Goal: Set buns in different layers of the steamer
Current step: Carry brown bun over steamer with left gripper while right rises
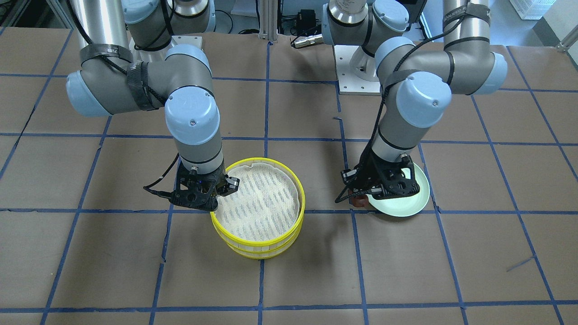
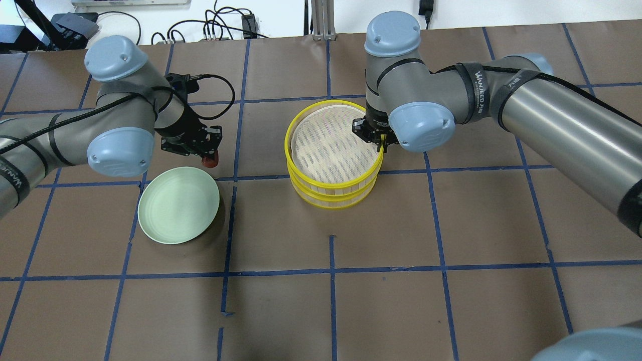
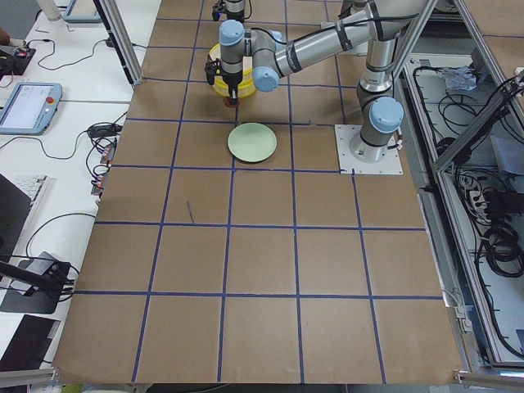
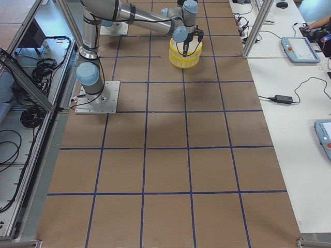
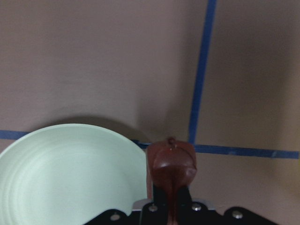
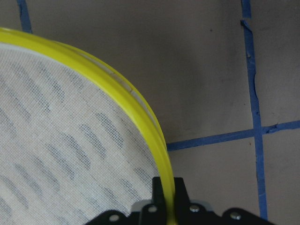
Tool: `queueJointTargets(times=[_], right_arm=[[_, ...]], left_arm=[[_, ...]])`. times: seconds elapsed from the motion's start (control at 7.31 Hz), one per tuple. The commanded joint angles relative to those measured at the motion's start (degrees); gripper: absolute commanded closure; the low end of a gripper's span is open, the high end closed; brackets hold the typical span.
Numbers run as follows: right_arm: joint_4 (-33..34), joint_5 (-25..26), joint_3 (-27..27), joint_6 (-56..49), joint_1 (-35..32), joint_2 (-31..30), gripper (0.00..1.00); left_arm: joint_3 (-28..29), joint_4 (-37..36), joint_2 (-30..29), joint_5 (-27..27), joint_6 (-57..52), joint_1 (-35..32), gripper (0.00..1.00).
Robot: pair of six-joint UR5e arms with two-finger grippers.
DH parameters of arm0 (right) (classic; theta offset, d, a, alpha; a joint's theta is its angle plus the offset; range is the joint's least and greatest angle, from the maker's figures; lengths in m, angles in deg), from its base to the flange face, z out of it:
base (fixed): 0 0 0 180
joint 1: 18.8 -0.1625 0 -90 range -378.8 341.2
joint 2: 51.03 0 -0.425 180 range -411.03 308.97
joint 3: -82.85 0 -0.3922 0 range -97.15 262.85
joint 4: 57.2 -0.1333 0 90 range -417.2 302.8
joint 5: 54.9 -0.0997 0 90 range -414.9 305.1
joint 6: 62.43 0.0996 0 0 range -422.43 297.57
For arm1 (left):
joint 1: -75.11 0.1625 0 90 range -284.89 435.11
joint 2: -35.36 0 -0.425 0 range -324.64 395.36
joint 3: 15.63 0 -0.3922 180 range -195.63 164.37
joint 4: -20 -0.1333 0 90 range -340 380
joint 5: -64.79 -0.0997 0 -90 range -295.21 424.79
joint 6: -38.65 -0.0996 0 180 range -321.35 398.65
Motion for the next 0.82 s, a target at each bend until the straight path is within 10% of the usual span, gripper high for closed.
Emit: queueJointTargets(times=[0.0,0.68], right_arm=[[0.04,-1.93,-0.25,0.49,0.0,0.06,0.87],[-0.05,-1.32,0.28,-0.21,0.0,0.76,0.86]], left_arm=[[2.33,0.4,0.16,0.07,4.62,-3.86,1.0],[3.13,5.32,6.82,5.66,2.52,-5.96,0.99]])
